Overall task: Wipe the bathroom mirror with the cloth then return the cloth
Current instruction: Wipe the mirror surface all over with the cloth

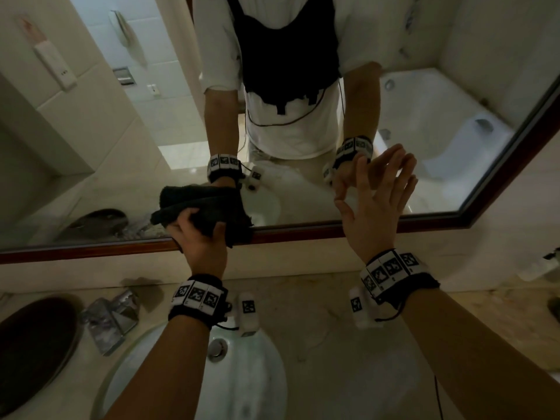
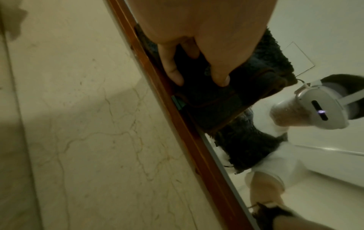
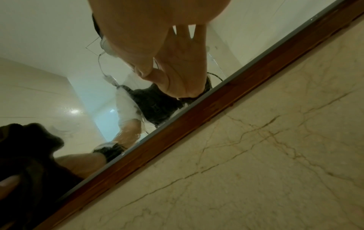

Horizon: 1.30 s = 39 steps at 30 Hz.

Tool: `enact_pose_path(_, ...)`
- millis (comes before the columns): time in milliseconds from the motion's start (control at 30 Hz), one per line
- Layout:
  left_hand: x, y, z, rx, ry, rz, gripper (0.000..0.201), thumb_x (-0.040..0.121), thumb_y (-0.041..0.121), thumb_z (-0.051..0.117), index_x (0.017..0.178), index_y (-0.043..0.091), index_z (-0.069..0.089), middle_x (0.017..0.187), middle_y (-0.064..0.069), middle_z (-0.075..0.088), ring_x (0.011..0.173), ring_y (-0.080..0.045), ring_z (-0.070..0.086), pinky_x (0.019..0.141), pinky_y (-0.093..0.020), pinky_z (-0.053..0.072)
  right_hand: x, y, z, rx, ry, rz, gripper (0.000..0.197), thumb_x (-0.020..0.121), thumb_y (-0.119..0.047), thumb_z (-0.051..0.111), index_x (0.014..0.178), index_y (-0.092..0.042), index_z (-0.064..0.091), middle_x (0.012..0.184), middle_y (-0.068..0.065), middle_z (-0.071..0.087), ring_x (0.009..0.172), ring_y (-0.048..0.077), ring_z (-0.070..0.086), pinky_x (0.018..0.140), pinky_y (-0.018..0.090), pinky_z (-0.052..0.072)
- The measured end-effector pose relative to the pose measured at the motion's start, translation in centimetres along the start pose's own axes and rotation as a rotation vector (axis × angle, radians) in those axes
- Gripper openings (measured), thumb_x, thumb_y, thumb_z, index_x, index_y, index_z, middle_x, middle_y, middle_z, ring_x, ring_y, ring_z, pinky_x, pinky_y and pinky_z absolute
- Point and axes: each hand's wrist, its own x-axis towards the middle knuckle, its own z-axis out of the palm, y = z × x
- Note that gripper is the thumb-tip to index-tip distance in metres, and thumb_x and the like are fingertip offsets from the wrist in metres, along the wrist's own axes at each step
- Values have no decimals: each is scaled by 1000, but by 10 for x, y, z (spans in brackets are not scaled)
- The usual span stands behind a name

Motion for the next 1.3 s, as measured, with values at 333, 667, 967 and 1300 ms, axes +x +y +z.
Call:
enact_pose_path(333,-44,54,60,4,-46,75,46,82,13,78,120,4,53,128,-22,40,108,-26,45,99,-37,43,-1,0,2,-5,-12,-10,88,92,-47,61,156,-35,2,159,31,-2,145,54,-4,117,65,2)
enact_pose_path(667,-64,71,88,10,-108,140,42,80,16,78,116,8,57,127,-18,41,110,-36,52,99,-44,48,-4,4,0,-19,0,-26,79,94,-48,60,156,-31,14,159,30,2,146,52,-1,117,65,5)
enact_pose_path(967,-14,18,16,16,7,21,50,78,3,74,121,7,49,134,-10,31,116,-35,51,102,-45,49,-5,5,4,-20,-11,-25,93,88,-44,65,155,-37,1,160,28,-2,146,52,-5,117,66,4)
enact_pose_path(1300,-31,42,35,17,13,5,48,81,5,74,123,1,51,130,-12,35,112,-24,47,100,-28,42,-6,-1,4,11,-15,-1,96,89,-38,67,154,-40,-4,160,28,-4,146,51,-6,117,66,3)
